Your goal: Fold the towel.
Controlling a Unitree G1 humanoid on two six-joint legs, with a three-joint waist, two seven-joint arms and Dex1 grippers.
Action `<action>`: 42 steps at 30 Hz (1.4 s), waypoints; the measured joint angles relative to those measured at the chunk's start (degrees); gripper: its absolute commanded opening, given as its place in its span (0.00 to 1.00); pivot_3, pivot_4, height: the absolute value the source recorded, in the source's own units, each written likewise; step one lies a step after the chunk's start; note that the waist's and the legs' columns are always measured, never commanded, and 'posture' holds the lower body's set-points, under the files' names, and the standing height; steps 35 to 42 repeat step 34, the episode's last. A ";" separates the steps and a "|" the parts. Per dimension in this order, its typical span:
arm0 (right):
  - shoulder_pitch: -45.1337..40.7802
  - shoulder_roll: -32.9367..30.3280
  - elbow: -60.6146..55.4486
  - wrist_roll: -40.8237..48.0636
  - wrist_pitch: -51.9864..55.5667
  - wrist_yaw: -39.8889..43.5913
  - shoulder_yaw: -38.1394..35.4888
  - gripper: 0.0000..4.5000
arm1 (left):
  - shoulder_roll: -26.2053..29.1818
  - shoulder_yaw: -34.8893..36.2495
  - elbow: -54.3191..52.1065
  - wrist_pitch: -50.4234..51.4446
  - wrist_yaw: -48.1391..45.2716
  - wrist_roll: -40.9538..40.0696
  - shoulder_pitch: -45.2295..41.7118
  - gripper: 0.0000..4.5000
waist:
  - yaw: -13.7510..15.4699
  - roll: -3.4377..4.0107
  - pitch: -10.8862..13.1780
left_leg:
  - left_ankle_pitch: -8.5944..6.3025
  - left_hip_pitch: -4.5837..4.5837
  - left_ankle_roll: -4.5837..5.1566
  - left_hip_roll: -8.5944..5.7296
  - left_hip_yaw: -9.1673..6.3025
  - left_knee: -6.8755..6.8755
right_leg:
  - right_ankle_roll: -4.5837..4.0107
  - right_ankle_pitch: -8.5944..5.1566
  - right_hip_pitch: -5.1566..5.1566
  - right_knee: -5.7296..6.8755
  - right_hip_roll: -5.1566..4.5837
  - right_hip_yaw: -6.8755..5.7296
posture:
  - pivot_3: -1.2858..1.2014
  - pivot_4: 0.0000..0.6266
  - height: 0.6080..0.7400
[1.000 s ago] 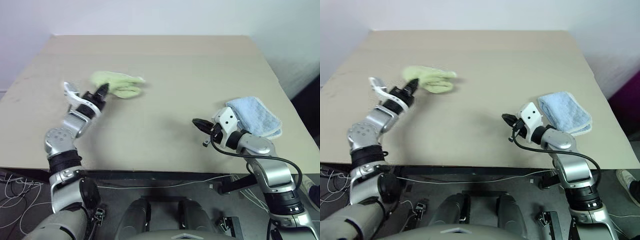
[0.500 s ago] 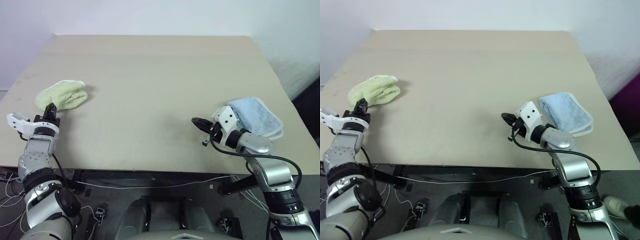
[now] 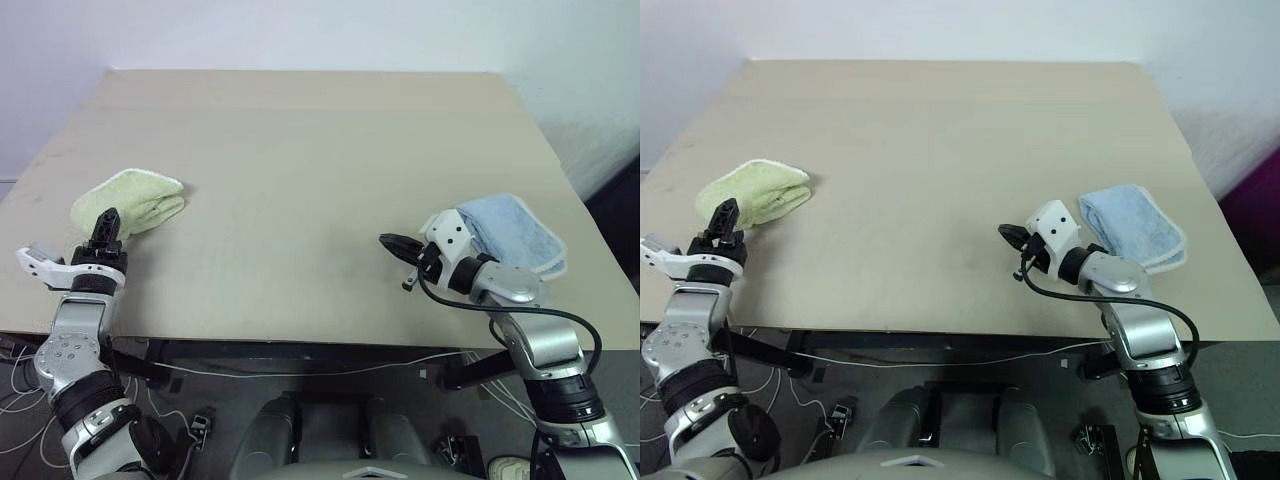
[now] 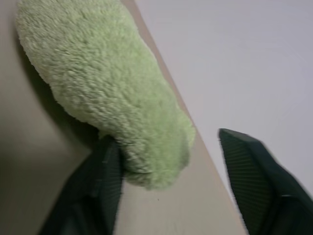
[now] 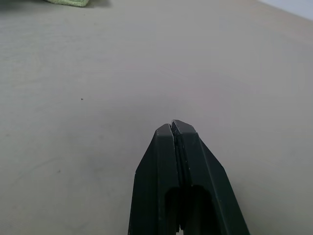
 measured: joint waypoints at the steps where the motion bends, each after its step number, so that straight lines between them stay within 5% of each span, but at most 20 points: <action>1: -0.12 0.01 0.00 0.00 -0.08 0.01 0.04 0.00 | -0.26 -0.08 -0.80 0.52 0.51 -0.55 0.54 0.99 | -0.02 0.00 0.00 | 0.00 0.00 0.00 0.00 0.01 0.00 | 0.00 0.00 0.00 0.00 0.00 0.01 | 0.52 0.24 1.00; 6: -0.35 0.05 0.62 -0.04 -0.60 0.04 0.18 0.00 | -3.24 -2.94 -7.81 4.93 3.51 -2.38 4.96 0.99 | 0.14 0.03 -0.02 | -0.01 0.01 0.01 -0.05 0.00 0.00 | 0.00 0.00 0.04 -0.02 -0.06 0.00 | 0.52 0.24 1.00; 10: -0.85 0.30 1.17 -0.08 -0.83 -0.07 0.55 0.00 | -5.43 -11.70 -14.63 8.80 3.40 -1.21 7.41 0.99 | 0.21 0.04 -0.03 | -0.01 0.03 0.03 -0.15 0.00 0.01 | 0.00 0.00 0.08 -0.02 -0.13 0.00 | 0.52 0.24 1.00; 14: -0.86 0.33 1.30 -0.08 -0.88 -0.82 0.36 0.00 | -2.91 -25.81 -18.12 7.89 -0.24 9.66 7.75 0.99 | 0.09 0.04 -0.02 | 0.00 0.04 0.01 -0.13 0.00 -0.02 | -0.01 0.00 0.05 0.00 0.05 0.00 | 0.52 0.24 1.00; 20: 0.01 1.38 2.17 1.08 -0.74 -3.23 -3.21 0.00 | 4.63 -37.90 -18.31 -4.81 -10.87 27.97 4.27 0.99 | 0.10 0.04 -0.02 | 0.00 0.03 0.01 -0.10 0.01 -0.03 | -0.02 -0.01 0.04 -0.04 0.07 0.01 | 0.52 0.24 1.00; 28: 1.55 1.52 3.79 2.78 -0.93 -3.81 -7.04 0.00 | 10.88 -40.54 -12.81 -16.97 -23.63 38.00 2.69 0.99 | -0.05 0.06 -0.01 | 0.00 0.02 0.02 -0.09 0.01 -0.07 | -0.02 -0.01 0.02 -0.04 -0.04 0.01 | 0.52 0.24 1.00; 42: 0.85 1.78 4.52 2.81 -1.04 -4.13 -7.00 0.00 | 11.15 -40.27 -10.68 -18.28 -25.87 39.20 2.63 0.99 | -0.10 0.05 0.00 | 0.00 0.01 0.03 -0.09 0.01 -0.06 | -0.01 -0.01 0.01 -0.04 -0.07 0.01 | 0.52 0.24 1.00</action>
